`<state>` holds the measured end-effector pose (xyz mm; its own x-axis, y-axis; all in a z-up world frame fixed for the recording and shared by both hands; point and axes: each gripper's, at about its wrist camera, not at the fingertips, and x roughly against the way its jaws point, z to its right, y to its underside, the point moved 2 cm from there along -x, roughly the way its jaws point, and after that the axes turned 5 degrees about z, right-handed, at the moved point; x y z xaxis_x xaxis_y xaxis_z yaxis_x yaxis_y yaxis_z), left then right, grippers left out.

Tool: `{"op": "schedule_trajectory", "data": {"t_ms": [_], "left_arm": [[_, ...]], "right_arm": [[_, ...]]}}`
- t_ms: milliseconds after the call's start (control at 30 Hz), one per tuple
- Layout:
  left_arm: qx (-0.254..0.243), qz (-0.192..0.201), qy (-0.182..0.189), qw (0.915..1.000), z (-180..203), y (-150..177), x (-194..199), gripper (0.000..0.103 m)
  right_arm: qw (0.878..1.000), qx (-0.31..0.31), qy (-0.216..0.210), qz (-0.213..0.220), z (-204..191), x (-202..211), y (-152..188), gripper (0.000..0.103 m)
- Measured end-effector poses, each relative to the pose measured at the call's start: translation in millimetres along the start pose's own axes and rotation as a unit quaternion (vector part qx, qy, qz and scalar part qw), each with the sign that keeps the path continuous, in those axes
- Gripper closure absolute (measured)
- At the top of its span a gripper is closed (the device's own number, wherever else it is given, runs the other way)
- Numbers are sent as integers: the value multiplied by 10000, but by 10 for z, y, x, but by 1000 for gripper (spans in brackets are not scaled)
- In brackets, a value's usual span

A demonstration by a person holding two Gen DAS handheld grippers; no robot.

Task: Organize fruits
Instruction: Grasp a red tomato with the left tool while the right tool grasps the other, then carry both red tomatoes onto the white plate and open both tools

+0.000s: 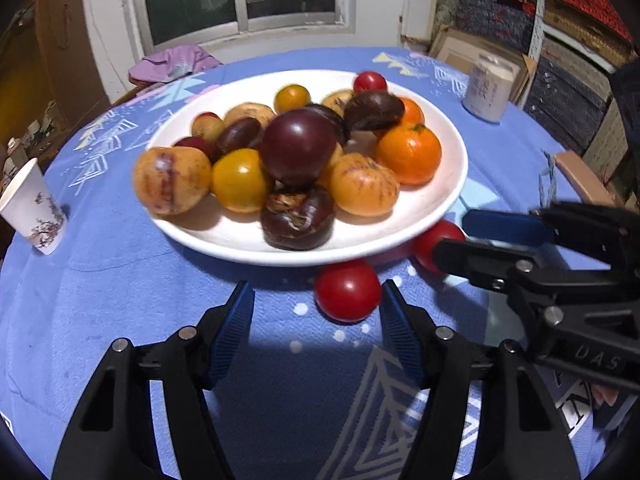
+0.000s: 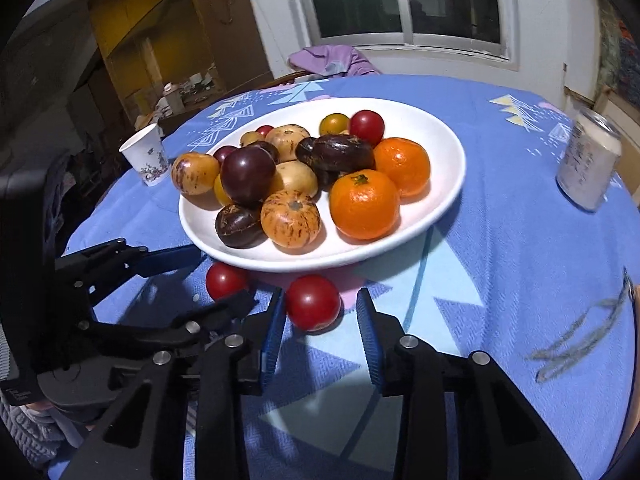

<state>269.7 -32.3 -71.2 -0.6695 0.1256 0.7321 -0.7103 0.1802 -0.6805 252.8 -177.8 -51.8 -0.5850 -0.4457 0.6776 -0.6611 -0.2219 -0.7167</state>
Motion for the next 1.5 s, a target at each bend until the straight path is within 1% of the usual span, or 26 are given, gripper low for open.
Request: {"op": "schedule_trajectory", "data": {"t_ms": [67,200,300,333,533,567,633,667,700,900,1167,1333,1500], "left_arm": [[-151,34,-63,9999,46,-6,7,39],[-294,67,-29,9995,108,-24,3,39],[-408,95,-1,9991,147,-38,-1,42],[-408,85,71,9991,148,-40,-3,44],[-424,51,292,9987,133,-50,-24,49],[-423,52,336,9985,135,-51,-31,52],[-412,64,321,9986,133,-54,-30,55],[-411,71,338,9986,136,-57,-31,62],[-422,85,357,9984,138,-57,-24,72],[-440,124,351,9983,139,-44,-2,73],[-497,252,174,9983,149,-2,89,73],[-541,436,-3,9976,156,22,208,73],[-490,666,-143,9965,139,30,387,73]], "right_arm": [[9998,-3,-175,-127,-4,-83,-33,67],[9987,-193,-398,-267,46,-126,-10,67],[9986,-204,-418,-268,47,-95,10,69],[9983,-232,-461,-282,45,-89,15,72],[9976,-349,-501,-326,53,-100,23,73],[9976,-367,-490,-319,55,-97,20,73],[9977,-372,-464,-316,47,-91,17,73],[9978,-369,-456,-313,48,-80,22,73],[9979,-376,-428,-312,55,-74,25,73],[9977,-433,-423,-313,73,-60,33,73],[9981,-429,-352,-265,71,-20,47,73],[9984,-468,-310,-106,59,116,64,73],[9979,-551,-300,180,19,358,117,73]]}}
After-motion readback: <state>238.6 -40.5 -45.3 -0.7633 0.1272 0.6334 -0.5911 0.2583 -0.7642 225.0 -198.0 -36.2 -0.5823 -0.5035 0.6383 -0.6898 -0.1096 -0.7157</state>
